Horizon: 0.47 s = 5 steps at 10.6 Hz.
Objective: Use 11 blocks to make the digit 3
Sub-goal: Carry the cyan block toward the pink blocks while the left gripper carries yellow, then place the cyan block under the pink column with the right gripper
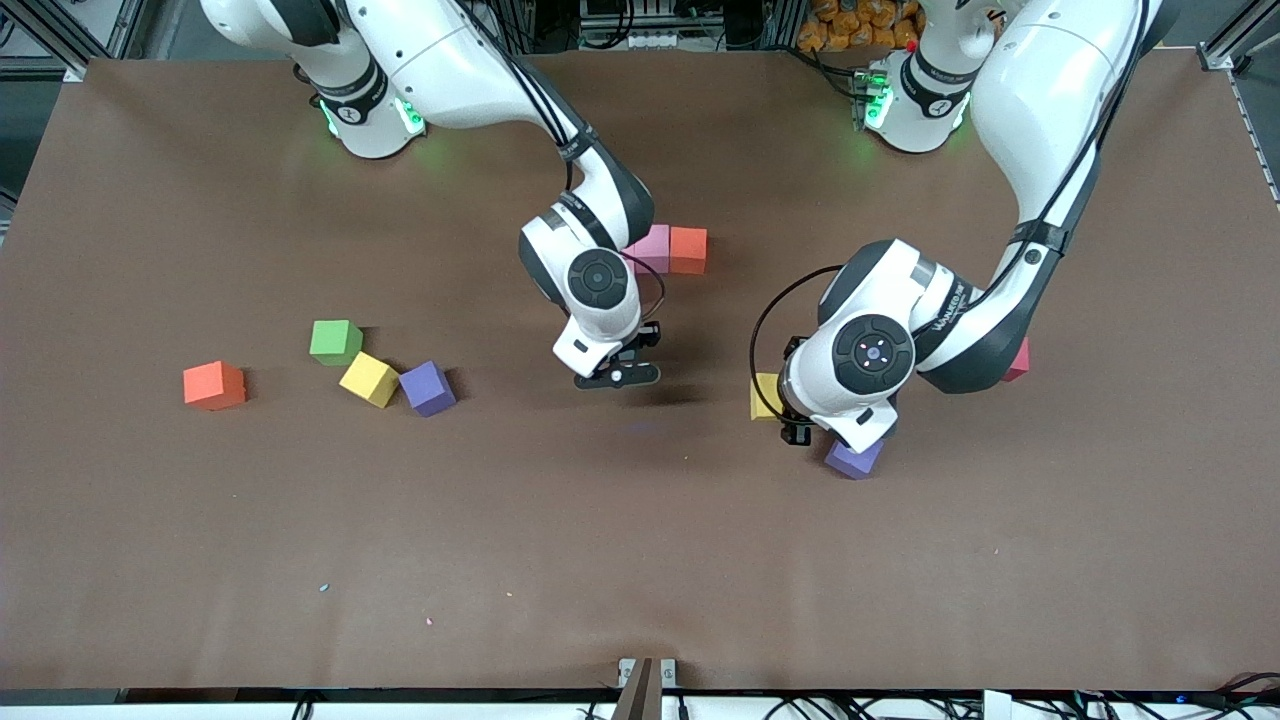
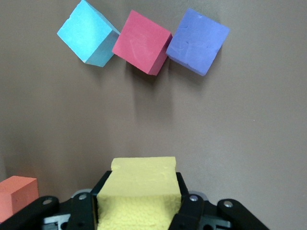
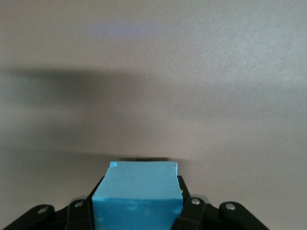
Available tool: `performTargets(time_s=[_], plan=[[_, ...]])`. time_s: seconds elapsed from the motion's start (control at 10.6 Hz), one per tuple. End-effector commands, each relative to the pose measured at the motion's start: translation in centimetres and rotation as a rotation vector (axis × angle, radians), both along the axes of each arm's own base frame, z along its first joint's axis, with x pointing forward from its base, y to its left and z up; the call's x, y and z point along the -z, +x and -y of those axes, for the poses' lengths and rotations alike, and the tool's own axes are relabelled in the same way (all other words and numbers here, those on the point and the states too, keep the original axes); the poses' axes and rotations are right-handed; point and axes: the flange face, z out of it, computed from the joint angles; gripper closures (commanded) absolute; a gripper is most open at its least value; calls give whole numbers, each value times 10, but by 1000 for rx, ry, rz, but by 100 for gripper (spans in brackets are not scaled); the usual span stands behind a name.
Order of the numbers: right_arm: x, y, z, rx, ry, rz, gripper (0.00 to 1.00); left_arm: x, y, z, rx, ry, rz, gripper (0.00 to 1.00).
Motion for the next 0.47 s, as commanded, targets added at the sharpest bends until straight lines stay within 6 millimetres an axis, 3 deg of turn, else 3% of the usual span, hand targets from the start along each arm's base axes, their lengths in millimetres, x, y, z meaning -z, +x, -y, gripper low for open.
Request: performTargets(time_s=[0.0, 0.38], plan=[[-4, -22, 10, -13, 7, 17, 89, -4, 0, 0, -25, -12, -1, 89], [1, -39, 18, -3, 24, 38, 90, -3, 0, 0, -17, -10, 0, 89]])
